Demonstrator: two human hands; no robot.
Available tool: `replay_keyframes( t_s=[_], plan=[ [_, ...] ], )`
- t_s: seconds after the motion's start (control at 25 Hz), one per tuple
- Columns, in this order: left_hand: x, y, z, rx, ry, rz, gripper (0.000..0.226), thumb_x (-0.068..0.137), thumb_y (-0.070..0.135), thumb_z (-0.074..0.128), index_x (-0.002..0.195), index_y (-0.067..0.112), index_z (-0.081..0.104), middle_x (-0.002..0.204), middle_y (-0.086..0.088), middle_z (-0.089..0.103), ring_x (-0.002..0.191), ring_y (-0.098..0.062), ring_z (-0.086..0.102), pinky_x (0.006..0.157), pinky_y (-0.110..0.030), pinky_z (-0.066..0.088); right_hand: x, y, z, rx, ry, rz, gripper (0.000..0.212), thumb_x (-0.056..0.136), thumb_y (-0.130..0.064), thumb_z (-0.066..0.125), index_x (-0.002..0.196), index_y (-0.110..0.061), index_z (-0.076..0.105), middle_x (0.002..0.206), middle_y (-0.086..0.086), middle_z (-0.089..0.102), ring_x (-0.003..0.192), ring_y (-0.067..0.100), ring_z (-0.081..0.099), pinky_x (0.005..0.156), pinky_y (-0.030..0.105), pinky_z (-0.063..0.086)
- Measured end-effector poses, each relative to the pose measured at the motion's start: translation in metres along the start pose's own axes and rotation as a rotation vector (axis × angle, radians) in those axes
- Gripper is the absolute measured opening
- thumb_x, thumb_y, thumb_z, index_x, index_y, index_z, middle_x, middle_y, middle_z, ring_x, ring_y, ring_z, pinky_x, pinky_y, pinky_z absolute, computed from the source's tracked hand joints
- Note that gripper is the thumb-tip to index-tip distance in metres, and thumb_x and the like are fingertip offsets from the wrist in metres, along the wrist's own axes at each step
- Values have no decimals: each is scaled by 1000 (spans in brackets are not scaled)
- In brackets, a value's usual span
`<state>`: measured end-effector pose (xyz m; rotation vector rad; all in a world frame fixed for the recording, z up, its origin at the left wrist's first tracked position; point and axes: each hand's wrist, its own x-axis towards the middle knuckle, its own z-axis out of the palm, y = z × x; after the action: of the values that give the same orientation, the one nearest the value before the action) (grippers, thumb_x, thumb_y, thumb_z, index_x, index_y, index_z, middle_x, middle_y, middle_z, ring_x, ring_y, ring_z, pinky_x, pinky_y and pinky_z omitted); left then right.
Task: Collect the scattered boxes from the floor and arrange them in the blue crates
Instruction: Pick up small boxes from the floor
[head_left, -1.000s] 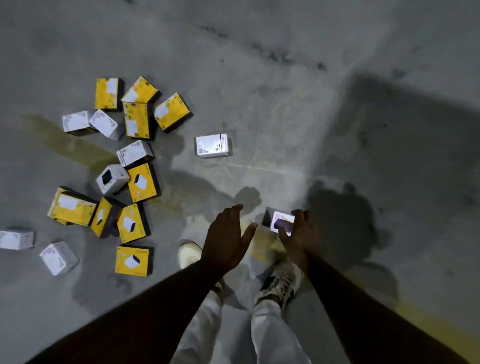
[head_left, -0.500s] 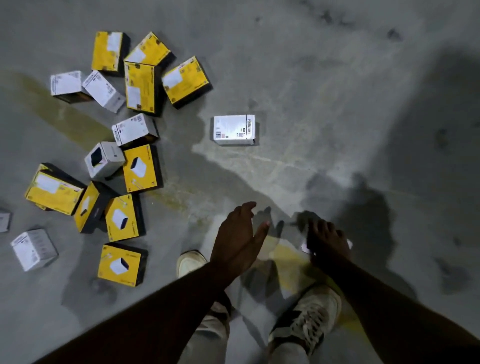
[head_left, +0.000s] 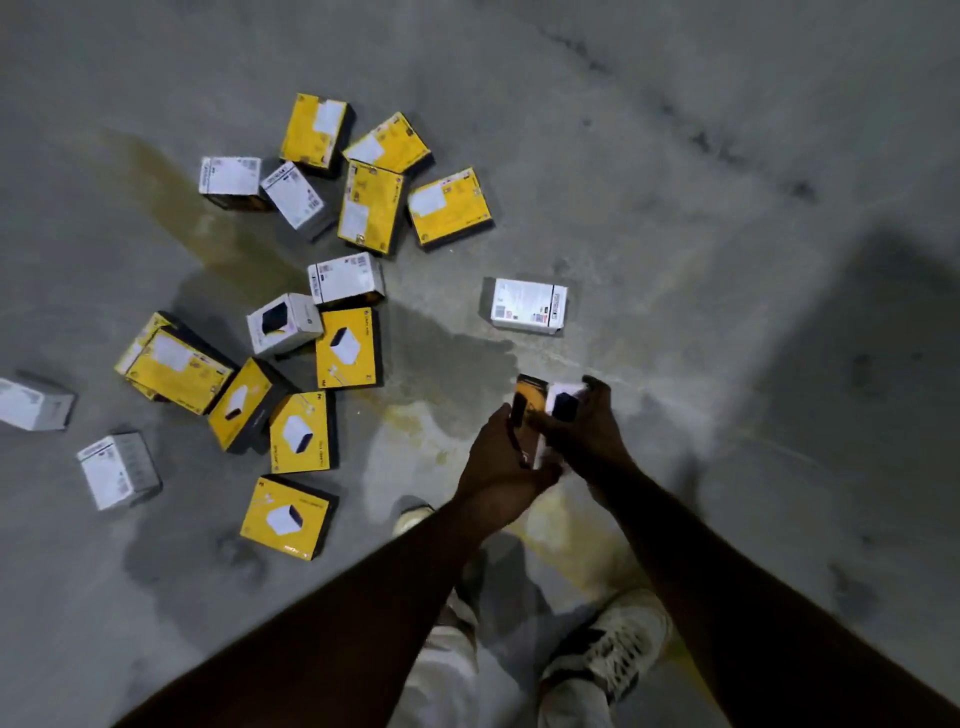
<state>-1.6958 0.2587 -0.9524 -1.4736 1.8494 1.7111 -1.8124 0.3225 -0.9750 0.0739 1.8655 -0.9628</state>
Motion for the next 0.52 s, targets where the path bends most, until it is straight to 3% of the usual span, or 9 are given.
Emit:
replay_keyframes(
  t_s=[0.08, 0.16, 0.24, 0.32, 0.4, 0.52],
  plan=[
    [-3, 13, -25, -31, 38, 61, 75, 65, 30, 88, 130, 21, 52, 122, 6, 65, 112, -14, 64, 97, -41, 54, -16, -35, 17, 70, -54, 1, 90, 73, -14, 85, 142, -22, 28, 117, 8, 60, 102, 25, 65, 82, 44, 58],
    [-6, 26, -57, -86, 108, 14, 75, 68, 34, 88, 130, 20, 49, 119, 7, 63, 108, -14, 65, 93, -39, 55, -29, -64, 33, 105, -107, -29, 74, 75, -21, 84, 133, -18, 37, 110, 6, 63, 98, 23, 66, 76, 36, 58],
    [-8, 35, -82, -122, 181, -46, 72, 67, 55, 82, 124, 22, 53, 113, 6, 67, 100, -15, 68, 86, -41, 59, -36, -81, 45, 124, -169, -102, 61, 75, -46, 80, 120, -16, 52, 103, 7, 67, 94, 26, 68, 72, 34, 58],
    [-5, 39, -107, -168, 247, -103, 81, 60, 76, 73, 119, 23, 58, 107, 7, 71, 94, -12, 70, 85, -43, 59, -32, -96, 53, 112, -151, -86, 70, 72, -65, 72, 119, -16, 56, 101, 7, 68, 92, 24, 68, 84, 44, 58],
    [3, 37, -126, -255, 319, -168, 86, 57, 82, 68, 119, 23, 60, 105, 9, 73, 93, -10, 71, 87, -42, 59, -14, -103, 55, -126, -6, -153, 61, 79, -51, 73, 122, -12, 54, 101, 8, 67, 93, 23, 64, 91, 45, 51],
    [29, 20, -141, -345, 422, -200, 89, 57, 81, 67, 122, 21, 57, 107, 9, 72, 95, -11, 71, 88, -44, 58, 38, -100, 55, -561, 138, -349, 57, 78, -25, 80, 122, 1, 57, 118, 15, 62, 112, 31, 58, 95, 36, 44]
  ],
)
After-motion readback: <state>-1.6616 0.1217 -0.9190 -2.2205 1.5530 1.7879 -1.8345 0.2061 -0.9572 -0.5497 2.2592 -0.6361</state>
